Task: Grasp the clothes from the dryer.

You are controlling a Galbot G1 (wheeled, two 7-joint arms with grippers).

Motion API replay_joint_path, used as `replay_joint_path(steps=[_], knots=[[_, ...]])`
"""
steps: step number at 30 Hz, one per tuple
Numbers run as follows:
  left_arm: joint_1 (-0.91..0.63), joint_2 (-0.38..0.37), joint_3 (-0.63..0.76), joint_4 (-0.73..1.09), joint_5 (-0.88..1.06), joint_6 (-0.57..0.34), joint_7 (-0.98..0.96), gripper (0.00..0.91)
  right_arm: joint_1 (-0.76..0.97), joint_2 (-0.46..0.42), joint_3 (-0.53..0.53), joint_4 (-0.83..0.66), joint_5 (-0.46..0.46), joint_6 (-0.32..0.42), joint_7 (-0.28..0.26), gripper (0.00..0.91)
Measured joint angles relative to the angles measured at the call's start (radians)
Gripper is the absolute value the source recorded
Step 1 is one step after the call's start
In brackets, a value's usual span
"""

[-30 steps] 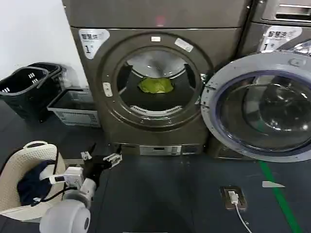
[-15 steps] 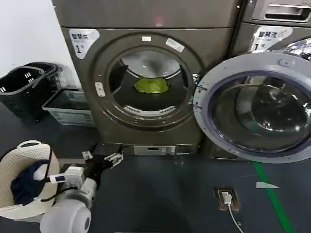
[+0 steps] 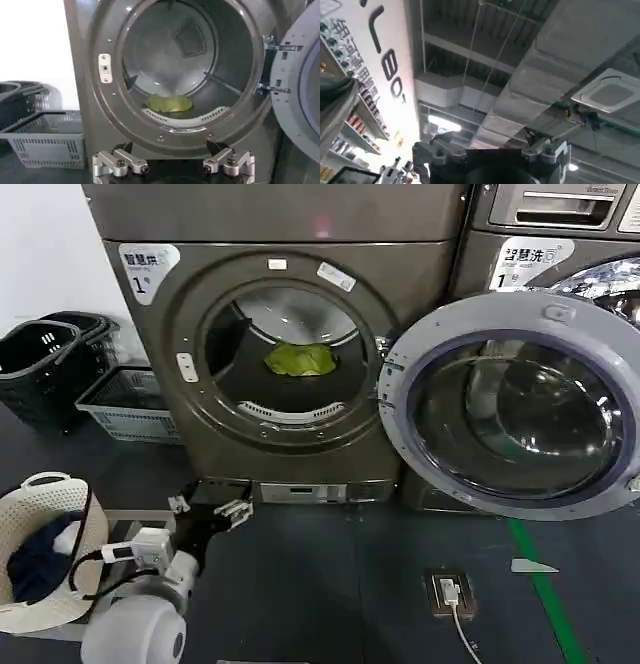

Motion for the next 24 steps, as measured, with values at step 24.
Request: replay_joint_path(steps=[24], knots=[[-0.004, 0.010, 0.007, -0.004, 0.006, 0.000, 0.022, 0.907, -0.032, 0.043, 0.083, -0.037, 0.027, 0.026, 0.036, 0.907]])
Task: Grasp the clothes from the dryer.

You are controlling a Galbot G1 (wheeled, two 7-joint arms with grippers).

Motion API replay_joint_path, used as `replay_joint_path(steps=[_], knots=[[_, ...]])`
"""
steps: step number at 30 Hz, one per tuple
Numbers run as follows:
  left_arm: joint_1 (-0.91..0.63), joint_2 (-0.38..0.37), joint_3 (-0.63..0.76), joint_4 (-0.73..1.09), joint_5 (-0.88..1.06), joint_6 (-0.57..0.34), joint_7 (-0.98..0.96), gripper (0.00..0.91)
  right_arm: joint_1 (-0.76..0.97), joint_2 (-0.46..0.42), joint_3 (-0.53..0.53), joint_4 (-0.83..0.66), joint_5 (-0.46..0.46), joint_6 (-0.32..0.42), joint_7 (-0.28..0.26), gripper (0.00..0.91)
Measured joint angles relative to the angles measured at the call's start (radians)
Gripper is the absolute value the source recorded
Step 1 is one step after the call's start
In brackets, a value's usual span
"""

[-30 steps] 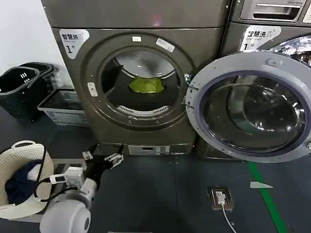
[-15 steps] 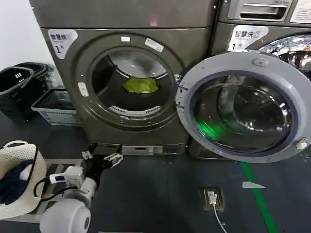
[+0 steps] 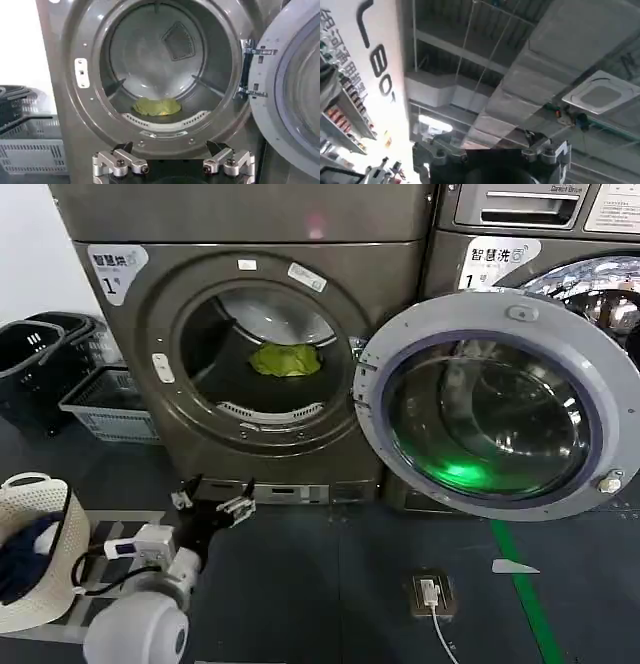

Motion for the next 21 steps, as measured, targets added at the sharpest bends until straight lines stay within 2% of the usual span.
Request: replay_joint_path(steps=[21], knots=[[-0.011, -0.005, 0.012, 0.010, 0.019, 0.000, 0.014, 0.907, -0.003, 0.017, 0.036, -0.025, 0.007, 0.001, 0.002, 0.907]])
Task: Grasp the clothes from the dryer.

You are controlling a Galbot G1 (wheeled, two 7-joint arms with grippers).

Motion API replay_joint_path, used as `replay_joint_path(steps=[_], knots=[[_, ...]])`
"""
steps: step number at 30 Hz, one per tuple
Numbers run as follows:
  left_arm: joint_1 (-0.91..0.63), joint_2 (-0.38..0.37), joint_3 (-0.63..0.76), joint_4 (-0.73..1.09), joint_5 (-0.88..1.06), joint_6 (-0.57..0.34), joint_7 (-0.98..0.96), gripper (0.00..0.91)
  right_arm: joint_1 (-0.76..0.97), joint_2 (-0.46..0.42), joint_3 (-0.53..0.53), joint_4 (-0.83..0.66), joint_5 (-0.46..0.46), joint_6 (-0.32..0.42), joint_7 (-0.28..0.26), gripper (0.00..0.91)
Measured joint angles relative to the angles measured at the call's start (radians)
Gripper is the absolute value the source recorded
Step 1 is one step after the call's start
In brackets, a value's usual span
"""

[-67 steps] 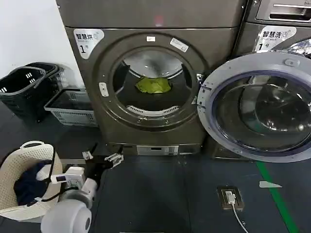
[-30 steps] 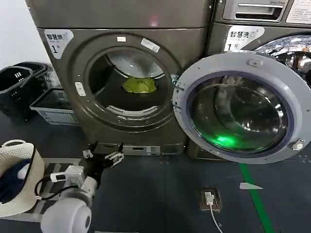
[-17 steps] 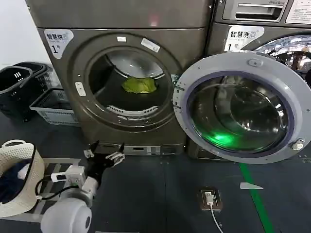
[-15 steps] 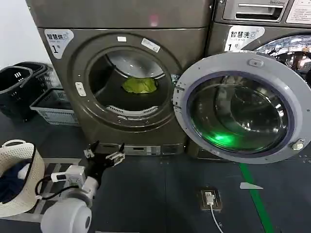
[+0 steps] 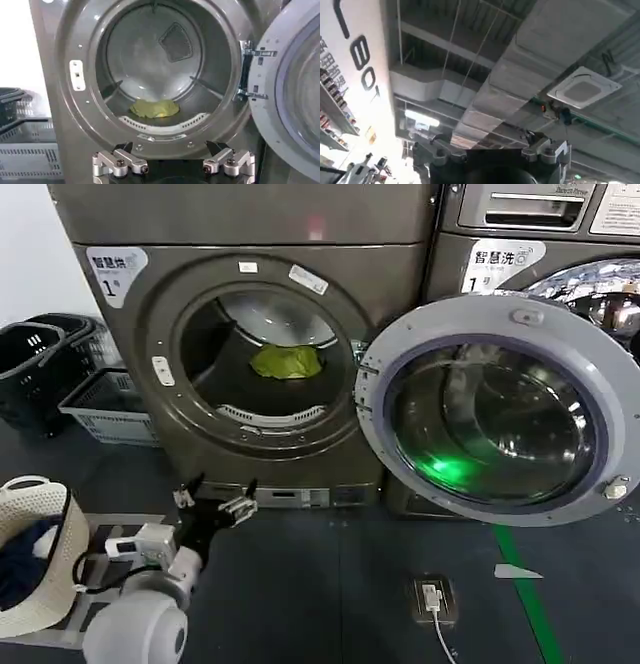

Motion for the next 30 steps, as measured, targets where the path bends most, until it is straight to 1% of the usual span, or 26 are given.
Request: replay_joint_path(steps=[30], knots=[[0.006, -0.002, 0.011, -0.003, 0.013, 0.000, 0.002, 0.907, -0.003, 0.000, 0.026, -0.021, 0.000, 0.002, 0.005, 0.907]])
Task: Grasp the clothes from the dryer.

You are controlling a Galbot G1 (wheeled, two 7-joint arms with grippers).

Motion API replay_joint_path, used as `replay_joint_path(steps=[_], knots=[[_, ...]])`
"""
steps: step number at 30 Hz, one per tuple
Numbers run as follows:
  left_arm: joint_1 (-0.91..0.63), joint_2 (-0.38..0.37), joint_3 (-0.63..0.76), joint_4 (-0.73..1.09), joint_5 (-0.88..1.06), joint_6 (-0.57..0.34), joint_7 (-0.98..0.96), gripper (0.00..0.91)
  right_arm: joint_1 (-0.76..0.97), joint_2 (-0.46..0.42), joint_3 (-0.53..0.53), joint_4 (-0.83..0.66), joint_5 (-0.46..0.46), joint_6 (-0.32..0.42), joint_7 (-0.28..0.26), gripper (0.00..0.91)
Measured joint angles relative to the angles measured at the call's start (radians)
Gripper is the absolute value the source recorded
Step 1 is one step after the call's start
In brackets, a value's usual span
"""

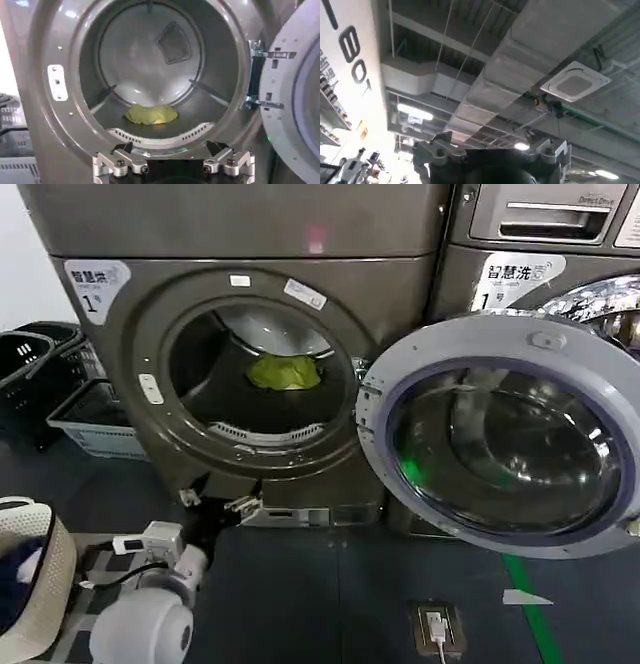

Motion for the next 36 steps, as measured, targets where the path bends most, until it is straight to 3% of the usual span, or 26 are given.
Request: replay_joint_path(steps=[36], knots=[[-0.009, 0.000, 0.018, 0.000, 0.006, 0.000, -0.010, 0.907, -0.013, 0.000, 0.023, -0.014, 0.000, 0.000, -0.003, 0.907]])
